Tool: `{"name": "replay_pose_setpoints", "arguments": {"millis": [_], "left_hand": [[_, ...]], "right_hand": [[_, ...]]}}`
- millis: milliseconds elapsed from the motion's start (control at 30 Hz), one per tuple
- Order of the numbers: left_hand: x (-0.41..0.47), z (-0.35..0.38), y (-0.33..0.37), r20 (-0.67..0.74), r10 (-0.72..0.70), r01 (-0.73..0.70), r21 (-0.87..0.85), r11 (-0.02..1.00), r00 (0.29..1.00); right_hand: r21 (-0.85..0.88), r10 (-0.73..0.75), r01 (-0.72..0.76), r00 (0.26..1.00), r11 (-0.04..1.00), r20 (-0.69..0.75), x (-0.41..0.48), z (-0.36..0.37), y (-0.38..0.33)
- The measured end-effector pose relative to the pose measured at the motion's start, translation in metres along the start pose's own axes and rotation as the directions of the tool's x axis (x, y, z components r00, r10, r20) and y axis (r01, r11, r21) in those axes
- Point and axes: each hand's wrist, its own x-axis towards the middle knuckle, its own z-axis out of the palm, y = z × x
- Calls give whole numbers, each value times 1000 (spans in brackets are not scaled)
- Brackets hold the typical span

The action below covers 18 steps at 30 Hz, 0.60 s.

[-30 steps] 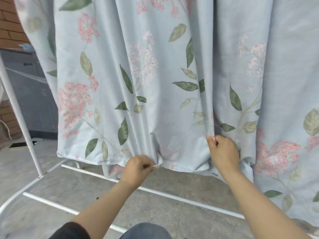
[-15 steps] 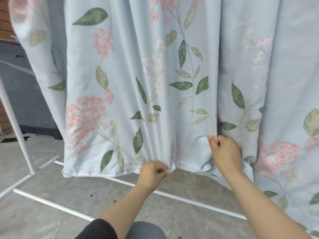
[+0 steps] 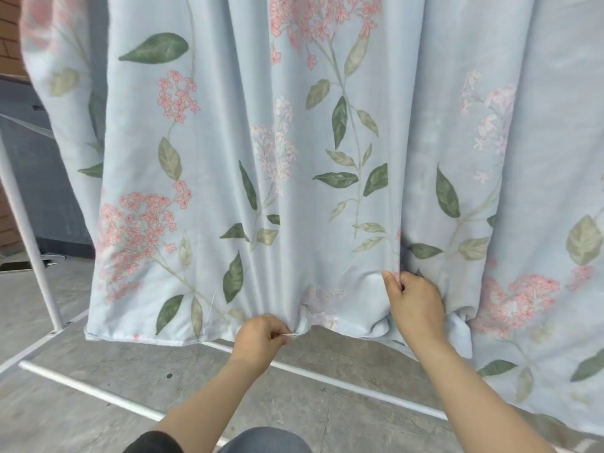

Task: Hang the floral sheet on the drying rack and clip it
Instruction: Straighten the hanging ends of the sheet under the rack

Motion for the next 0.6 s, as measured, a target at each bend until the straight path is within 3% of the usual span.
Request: {"name": "replay_pose_setpoints", "arguments": {"millis": [200, 400, 600], "left_hand": [[2, -8, -6, -157, 39, -39, 0, 999, 987], [-13, -23, 53, -164, 274, -292, -101, 951, 948], [-40, -16, 137, -65, 517, -520, -161, 839, 853]], "right_hand": [[21, 29, -30, 999, 999, 30, 7, 1, -4], [223, 55, -134, 943, 966, 328, -17, -6, 5], [401, 116, -180, 977, 898, 179, -62, -63, 53]]}}
